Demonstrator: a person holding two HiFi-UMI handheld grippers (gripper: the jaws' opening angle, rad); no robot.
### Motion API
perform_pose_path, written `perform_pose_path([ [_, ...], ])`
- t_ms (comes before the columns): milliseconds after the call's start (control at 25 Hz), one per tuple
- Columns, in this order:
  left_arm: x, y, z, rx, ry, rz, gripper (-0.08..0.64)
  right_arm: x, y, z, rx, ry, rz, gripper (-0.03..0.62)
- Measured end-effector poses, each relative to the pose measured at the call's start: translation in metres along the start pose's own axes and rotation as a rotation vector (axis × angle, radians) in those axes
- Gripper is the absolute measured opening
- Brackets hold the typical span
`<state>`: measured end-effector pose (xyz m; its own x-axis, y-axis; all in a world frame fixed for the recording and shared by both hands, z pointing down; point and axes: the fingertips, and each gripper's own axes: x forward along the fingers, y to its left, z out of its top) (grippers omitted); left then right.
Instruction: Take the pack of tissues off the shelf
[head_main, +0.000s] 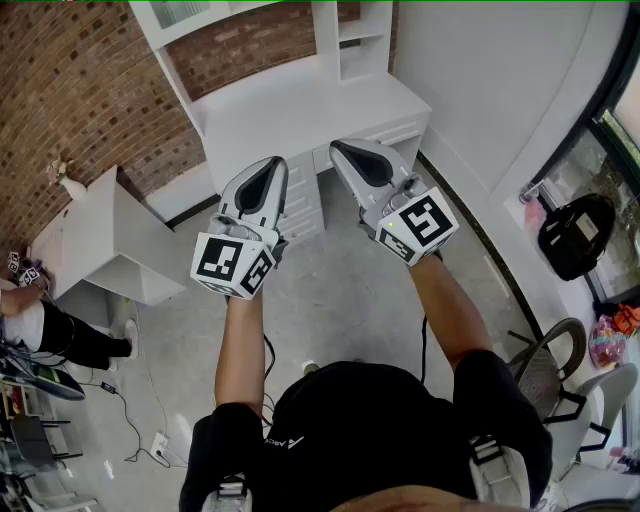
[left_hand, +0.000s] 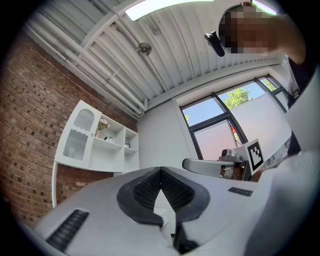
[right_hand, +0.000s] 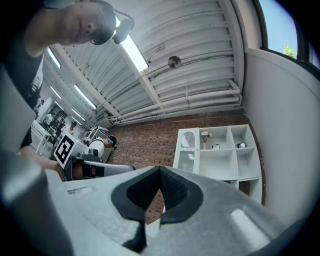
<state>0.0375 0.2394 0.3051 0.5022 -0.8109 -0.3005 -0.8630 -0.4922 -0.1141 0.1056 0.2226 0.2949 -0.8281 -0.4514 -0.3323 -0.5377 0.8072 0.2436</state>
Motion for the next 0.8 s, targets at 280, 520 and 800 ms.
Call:
perform_pose_path([
  [280,0.020,-0.015,-0.001,0.006,0.004,0.018,-0.002,-0.014,-0.020,0.007,0.037,-0.034,0.026,0.002],
  [520,0.040,-0.017,-0.002,0.012,0.003,0.052,-0.002,-0.019,-0.046,0.011,0.071,-0.053,0.040,0.002],
  [800,0.065,0.002,-0.004,0.009,-0.008,0.058,-0.002,0.000,-0.076,0.002,0.084,-0.052,0.036,0.002],
])
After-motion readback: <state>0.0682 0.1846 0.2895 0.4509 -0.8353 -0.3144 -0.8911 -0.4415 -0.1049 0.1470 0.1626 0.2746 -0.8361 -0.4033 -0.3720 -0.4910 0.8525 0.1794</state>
